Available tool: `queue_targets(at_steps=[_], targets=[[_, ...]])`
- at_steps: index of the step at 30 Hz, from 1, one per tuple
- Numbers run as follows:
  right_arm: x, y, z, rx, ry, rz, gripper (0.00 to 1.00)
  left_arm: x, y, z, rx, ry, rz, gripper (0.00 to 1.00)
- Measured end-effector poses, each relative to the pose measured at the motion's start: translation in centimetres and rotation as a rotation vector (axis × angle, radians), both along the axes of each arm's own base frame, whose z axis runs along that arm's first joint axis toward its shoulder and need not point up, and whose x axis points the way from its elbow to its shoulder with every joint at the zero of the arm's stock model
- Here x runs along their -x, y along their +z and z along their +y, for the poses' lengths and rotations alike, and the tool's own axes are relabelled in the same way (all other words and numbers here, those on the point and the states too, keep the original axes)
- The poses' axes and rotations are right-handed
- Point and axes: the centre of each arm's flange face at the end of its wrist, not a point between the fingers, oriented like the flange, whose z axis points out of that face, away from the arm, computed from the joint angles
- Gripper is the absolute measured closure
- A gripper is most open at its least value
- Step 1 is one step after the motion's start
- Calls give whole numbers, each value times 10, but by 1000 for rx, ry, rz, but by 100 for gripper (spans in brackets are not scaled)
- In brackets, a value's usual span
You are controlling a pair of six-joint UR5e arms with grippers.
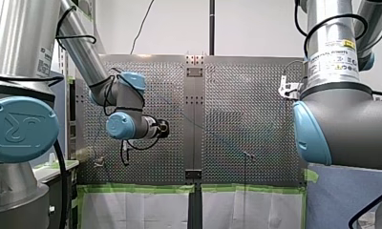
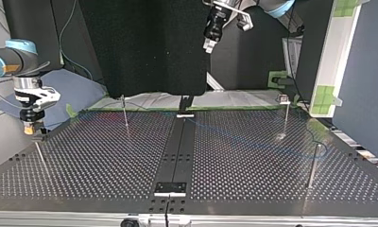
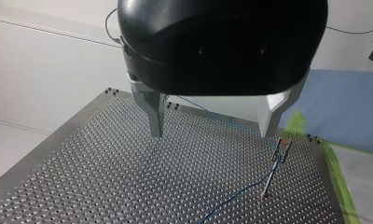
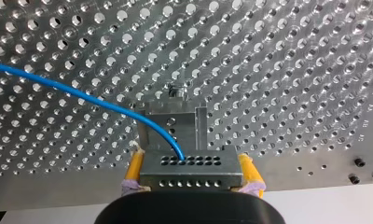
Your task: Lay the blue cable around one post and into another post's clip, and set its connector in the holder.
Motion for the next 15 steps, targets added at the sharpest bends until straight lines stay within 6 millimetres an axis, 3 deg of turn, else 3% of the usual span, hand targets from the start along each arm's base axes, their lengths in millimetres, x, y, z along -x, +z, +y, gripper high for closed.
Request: queue_targets(at_steps=[15], targets=[[2,-13,-13,-13,29,11,100,-2,0,2,-1,8,-1,0]])
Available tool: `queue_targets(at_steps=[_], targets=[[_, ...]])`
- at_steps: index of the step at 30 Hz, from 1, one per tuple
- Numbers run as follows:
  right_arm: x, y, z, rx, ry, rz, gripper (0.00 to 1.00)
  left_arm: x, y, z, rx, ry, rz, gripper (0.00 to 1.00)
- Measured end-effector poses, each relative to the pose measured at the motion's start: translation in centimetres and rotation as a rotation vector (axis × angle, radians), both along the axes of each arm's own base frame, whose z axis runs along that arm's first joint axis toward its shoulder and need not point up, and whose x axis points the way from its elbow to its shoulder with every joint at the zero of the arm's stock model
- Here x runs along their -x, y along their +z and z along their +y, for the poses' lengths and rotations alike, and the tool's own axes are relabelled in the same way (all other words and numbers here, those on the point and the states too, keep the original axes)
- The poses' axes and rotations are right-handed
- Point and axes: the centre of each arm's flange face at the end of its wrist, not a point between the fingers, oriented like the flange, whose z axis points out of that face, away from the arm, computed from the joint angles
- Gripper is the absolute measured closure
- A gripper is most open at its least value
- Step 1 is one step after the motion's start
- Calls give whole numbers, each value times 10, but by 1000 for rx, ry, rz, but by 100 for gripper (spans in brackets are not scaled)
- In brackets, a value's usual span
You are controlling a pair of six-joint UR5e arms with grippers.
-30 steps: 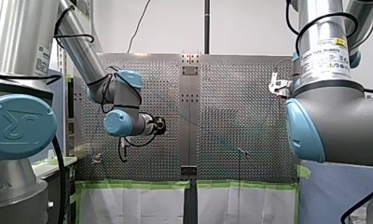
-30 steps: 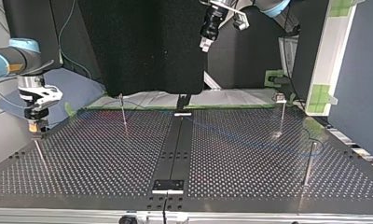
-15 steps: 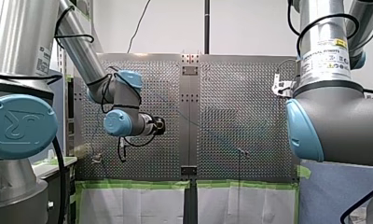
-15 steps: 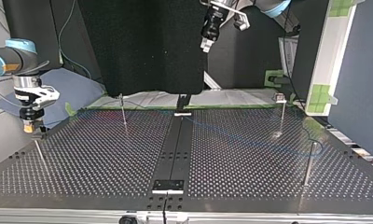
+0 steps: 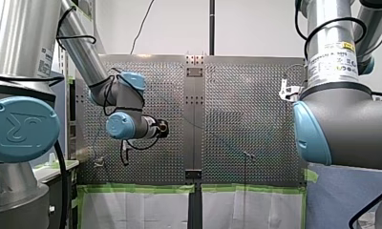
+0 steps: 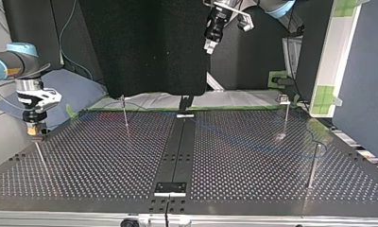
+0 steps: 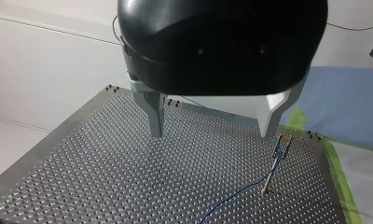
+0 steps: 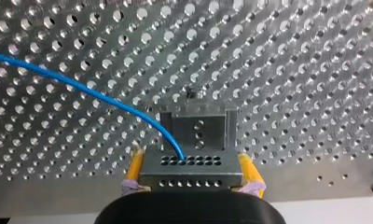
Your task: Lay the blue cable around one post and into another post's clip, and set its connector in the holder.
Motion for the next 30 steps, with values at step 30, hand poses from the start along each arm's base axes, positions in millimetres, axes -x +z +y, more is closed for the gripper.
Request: queue_targets(at_steps=[30], targets=[[8,-2,-14,13,98,-21,100,-2,0,2,-4,7,5,0]])
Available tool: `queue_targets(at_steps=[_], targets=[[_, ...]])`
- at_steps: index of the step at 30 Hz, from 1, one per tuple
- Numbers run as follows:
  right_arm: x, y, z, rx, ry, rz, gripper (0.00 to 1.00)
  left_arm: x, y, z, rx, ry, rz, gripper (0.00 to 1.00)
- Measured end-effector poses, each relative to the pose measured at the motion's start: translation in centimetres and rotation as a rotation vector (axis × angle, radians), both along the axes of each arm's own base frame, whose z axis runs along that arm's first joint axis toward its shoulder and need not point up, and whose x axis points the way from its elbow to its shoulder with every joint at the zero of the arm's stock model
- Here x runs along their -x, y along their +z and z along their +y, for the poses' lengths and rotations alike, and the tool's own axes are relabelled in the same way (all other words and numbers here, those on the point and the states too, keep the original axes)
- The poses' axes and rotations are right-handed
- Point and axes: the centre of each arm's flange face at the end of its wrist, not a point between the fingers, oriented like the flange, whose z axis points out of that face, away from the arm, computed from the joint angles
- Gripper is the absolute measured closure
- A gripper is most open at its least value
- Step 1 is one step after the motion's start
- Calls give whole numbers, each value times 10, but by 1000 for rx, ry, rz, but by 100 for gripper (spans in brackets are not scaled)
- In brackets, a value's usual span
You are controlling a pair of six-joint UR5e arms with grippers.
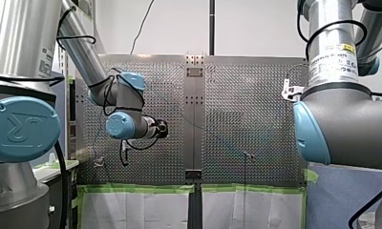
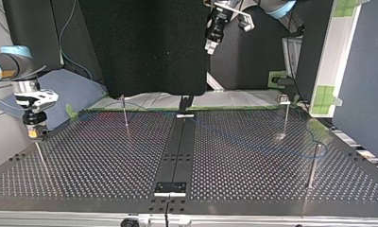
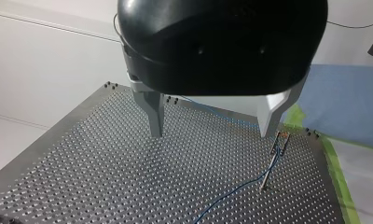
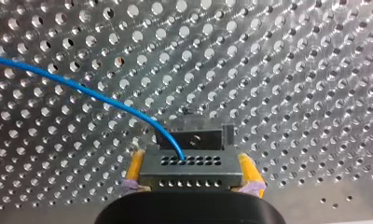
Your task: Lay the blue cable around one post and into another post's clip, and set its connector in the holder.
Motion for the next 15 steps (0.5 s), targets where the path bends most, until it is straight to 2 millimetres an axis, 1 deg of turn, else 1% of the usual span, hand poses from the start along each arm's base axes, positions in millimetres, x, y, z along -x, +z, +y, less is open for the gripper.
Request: queue_targets(at_steps=[6,15], targets=[[-4,-7,-3,-13,15,0,100,-1,0,0,0,-1,0,0],[-6,-6,-5,-9,33,-1,100,-2,0,1,1,-2,1,0]])
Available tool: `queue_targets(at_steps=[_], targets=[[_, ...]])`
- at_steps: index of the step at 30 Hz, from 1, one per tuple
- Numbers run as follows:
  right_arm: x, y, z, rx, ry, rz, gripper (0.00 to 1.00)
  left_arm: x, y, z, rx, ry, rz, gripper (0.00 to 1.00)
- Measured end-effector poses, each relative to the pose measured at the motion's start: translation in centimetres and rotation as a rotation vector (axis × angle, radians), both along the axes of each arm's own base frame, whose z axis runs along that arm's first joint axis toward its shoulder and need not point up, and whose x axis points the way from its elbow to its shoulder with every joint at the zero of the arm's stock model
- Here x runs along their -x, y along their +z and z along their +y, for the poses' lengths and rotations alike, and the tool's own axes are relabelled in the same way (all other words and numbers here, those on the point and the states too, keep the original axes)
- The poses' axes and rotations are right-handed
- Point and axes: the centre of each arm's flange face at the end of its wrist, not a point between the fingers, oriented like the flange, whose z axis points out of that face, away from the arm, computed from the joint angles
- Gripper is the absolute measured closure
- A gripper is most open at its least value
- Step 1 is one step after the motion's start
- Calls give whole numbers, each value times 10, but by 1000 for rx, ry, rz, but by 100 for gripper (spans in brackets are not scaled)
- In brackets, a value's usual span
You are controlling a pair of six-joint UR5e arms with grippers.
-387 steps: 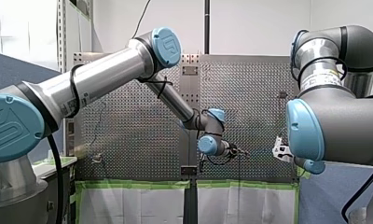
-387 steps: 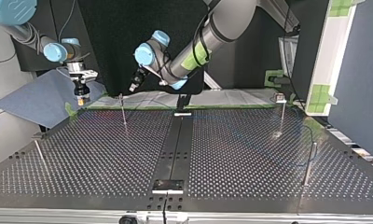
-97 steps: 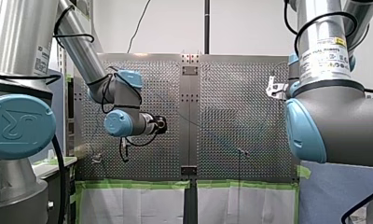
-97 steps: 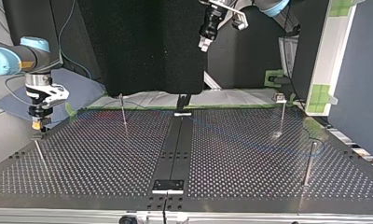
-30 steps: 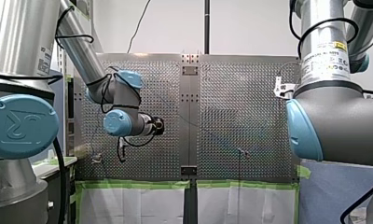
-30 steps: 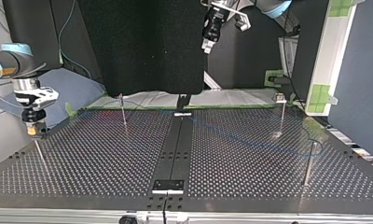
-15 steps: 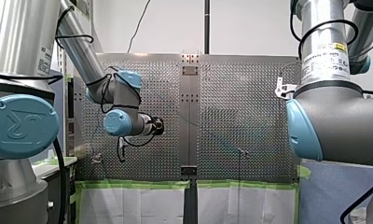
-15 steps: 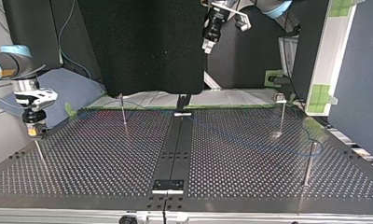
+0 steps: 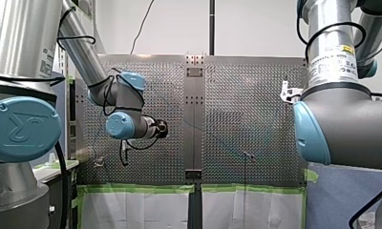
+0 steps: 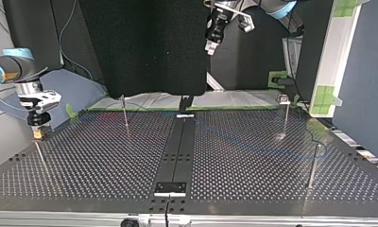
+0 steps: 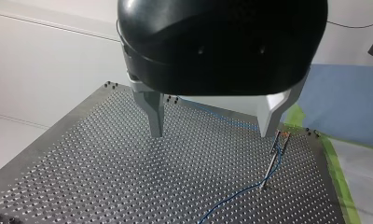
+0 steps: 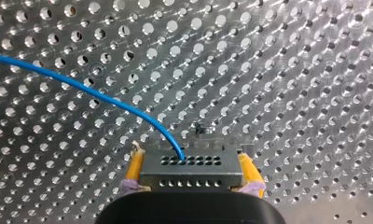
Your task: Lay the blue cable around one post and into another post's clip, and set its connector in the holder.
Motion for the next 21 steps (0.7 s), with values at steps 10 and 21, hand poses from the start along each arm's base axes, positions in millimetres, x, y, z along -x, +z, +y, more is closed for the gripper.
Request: queue_targets(at_steps=[10,21], targets=[[0,8,-4,9,11,-1,100,0,0,0,-1,0,-1,0],[3,10,-6,14,10,-17,100,0,0,0,-1,1,-1,0]])
